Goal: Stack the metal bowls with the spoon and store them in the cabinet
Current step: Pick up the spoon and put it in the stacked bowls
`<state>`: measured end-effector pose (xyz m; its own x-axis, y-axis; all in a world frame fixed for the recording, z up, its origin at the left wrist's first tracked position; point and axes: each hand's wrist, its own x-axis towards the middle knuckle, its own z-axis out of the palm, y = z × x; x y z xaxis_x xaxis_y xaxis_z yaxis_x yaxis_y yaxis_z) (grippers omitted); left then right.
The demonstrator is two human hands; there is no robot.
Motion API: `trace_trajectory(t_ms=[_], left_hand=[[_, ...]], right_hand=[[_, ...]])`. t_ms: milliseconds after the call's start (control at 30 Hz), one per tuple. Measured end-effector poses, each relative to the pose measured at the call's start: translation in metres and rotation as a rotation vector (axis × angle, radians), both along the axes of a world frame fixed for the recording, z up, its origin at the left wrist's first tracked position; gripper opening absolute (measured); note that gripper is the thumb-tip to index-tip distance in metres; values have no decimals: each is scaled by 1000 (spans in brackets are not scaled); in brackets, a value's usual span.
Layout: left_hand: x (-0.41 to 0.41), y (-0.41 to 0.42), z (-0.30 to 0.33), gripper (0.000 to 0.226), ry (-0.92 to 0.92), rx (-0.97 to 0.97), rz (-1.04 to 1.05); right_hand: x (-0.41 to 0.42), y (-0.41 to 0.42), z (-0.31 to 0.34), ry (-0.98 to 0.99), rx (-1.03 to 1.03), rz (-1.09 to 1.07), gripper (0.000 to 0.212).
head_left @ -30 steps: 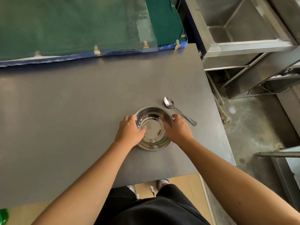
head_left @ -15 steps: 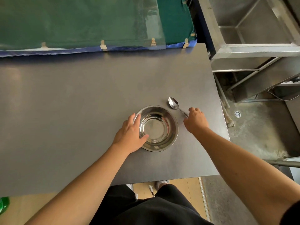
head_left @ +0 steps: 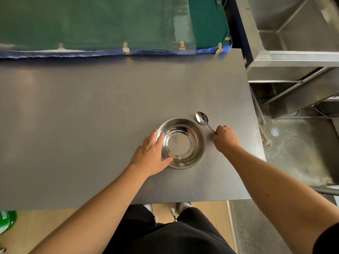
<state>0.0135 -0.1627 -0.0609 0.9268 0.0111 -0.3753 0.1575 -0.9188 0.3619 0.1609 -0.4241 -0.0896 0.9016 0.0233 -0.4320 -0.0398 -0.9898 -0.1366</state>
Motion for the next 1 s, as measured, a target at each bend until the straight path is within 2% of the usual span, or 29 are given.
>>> trace_trajectory(t_ms=[267, 567, 767, 1000], left_hand=[[-3, -2, 2, 98, 14, -9, -5], [-2, -4, 2, 97, 20, -9, -1], [-2, -4, 2, 95, 21, -16, -3], [-3, -4, 4, 97, 25, -7, -5]], right_hand=[[-26, -10, 24, 15, 5, -57, 12], [-55, -7, 65, -79, 10, 85, 18], [-81, 20, 61, -78, 67, 199, 20], [-91, 55, 48, 28, 59, 225, 15]])
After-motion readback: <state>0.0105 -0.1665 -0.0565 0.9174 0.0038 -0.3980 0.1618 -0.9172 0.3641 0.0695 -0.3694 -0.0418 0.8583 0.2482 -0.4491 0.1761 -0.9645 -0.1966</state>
